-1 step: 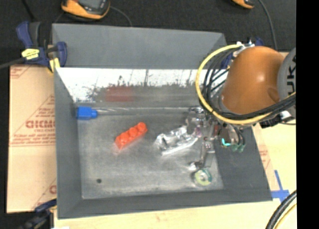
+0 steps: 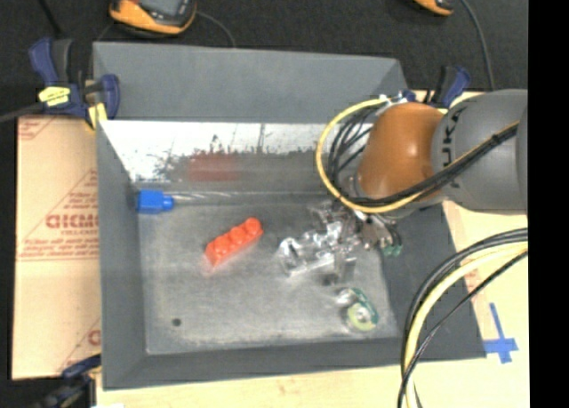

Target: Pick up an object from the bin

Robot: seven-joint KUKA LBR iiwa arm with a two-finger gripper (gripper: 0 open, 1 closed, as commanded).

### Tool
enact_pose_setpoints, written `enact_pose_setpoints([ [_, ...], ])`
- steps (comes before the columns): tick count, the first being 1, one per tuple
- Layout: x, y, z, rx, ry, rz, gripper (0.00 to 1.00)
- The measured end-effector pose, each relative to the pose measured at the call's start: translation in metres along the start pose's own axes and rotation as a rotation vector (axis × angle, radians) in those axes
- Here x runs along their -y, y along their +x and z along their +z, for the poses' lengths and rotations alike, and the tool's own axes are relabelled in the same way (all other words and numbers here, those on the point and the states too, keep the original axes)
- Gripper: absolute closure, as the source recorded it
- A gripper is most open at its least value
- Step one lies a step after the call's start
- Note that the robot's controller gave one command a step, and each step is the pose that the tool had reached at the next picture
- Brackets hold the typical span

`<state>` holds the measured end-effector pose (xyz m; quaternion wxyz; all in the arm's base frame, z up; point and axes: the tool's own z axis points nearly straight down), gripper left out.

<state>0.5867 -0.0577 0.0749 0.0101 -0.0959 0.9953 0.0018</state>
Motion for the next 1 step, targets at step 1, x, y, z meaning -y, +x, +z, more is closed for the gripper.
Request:
enact_pose_setpoints([
  [1, 0.0092, -0.0102, -0.0273, -0.014, 0.003, -0.194, 0.00],
])
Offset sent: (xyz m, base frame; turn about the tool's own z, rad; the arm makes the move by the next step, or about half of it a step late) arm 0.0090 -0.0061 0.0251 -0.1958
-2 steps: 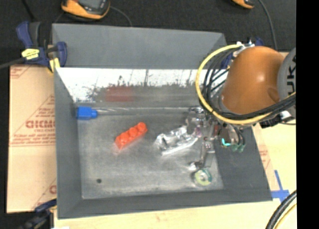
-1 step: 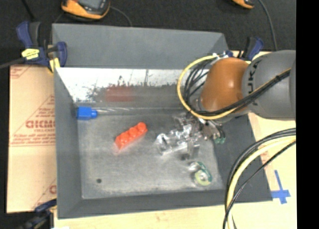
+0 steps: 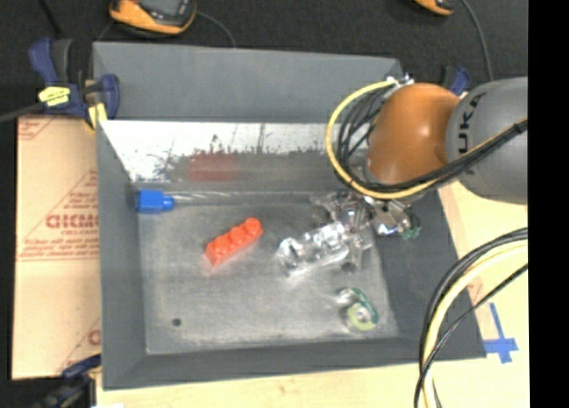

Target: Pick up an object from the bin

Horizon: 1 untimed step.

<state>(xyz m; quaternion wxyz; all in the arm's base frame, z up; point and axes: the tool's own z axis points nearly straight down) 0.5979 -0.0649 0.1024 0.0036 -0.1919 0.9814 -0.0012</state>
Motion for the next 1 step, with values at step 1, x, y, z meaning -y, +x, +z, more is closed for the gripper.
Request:
enact_pose_setpoints([
  [1, 0.0041, -0.0069, -0.0365, 0.001, 0.001, -0.112, 0.00],
])
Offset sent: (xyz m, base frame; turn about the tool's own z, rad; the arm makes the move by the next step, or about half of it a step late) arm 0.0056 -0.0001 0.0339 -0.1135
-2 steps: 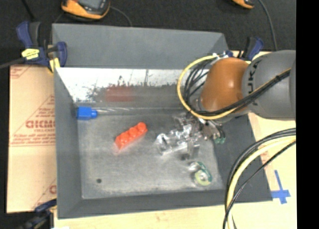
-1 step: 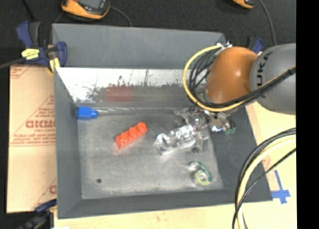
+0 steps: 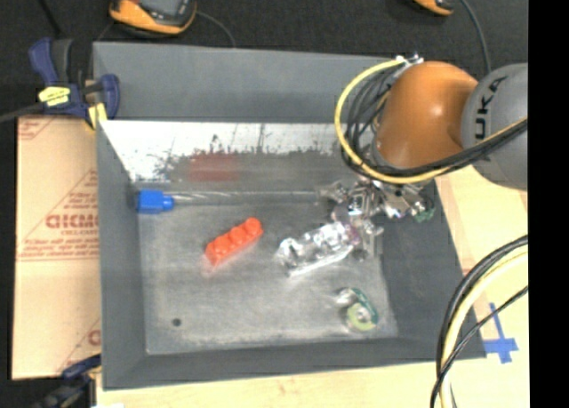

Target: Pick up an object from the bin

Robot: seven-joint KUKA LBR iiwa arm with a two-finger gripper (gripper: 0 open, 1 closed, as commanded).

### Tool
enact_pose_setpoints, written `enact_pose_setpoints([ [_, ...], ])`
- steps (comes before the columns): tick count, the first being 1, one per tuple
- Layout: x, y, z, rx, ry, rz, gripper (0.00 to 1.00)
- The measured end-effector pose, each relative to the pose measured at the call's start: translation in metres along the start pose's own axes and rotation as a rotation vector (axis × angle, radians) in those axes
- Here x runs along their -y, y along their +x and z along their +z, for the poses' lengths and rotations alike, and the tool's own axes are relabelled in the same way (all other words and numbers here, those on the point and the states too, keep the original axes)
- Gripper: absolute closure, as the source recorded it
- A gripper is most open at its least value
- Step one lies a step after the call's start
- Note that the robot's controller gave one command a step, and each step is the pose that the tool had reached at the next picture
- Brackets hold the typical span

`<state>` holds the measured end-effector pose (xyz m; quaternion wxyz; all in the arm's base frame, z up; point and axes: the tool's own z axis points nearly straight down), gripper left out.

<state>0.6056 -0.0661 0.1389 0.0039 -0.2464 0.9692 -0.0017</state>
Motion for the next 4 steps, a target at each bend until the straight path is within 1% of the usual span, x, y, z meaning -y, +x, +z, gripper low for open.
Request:
enact_pose_setpoints([
  [1, -0.005, -0.002, 0.072, -0.007, -0.006, -0.080, 0.00],
  [2, -0.004, -0.003, 0.071, -0.004, -0.005, -0.075, 0.00],
  [3, -0.004, -0.003, 0.070, -0.002, -0.004, -0.073, 1.00],
  [4, -0.001, -0.004, 0.018, -0.001, 0.000, -0.068, 1.00],
])
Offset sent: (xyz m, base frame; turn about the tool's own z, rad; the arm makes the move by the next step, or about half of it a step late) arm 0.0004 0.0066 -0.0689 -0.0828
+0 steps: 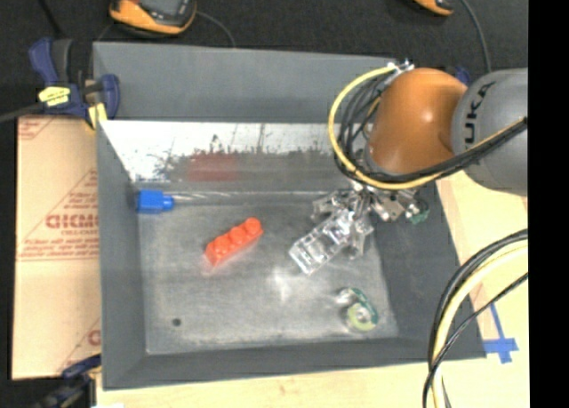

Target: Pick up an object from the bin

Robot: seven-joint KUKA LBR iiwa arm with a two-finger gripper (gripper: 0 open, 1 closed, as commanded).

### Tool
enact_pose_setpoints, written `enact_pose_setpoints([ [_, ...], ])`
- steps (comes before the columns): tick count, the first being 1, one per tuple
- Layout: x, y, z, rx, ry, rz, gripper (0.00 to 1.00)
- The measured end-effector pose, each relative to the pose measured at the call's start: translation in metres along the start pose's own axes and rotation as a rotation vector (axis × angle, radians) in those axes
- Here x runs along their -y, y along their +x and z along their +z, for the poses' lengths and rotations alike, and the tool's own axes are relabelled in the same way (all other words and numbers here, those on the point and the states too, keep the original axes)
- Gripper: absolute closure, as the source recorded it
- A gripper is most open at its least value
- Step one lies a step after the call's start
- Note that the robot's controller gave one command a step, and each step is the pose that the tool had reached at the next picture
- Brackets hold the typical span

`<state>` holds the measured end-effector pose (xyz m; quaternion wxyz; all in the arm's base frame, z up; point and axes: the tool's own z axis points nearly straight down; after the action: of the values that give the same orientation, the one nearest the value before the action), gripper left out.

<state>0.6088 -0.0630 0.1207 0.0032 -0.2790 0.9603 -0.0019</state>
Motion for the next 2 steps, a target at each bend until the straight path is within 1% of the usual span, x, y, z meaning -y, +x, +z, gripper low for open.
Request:
enact_pose_setpoints([
  [1, 0.001, 0.000, -0.003, -0.002, -0.003, 0.005, 1.00],
  [2, 0.003, 0.000, -0.039, -0.001, -0.001, 0.012, 1.00],
])
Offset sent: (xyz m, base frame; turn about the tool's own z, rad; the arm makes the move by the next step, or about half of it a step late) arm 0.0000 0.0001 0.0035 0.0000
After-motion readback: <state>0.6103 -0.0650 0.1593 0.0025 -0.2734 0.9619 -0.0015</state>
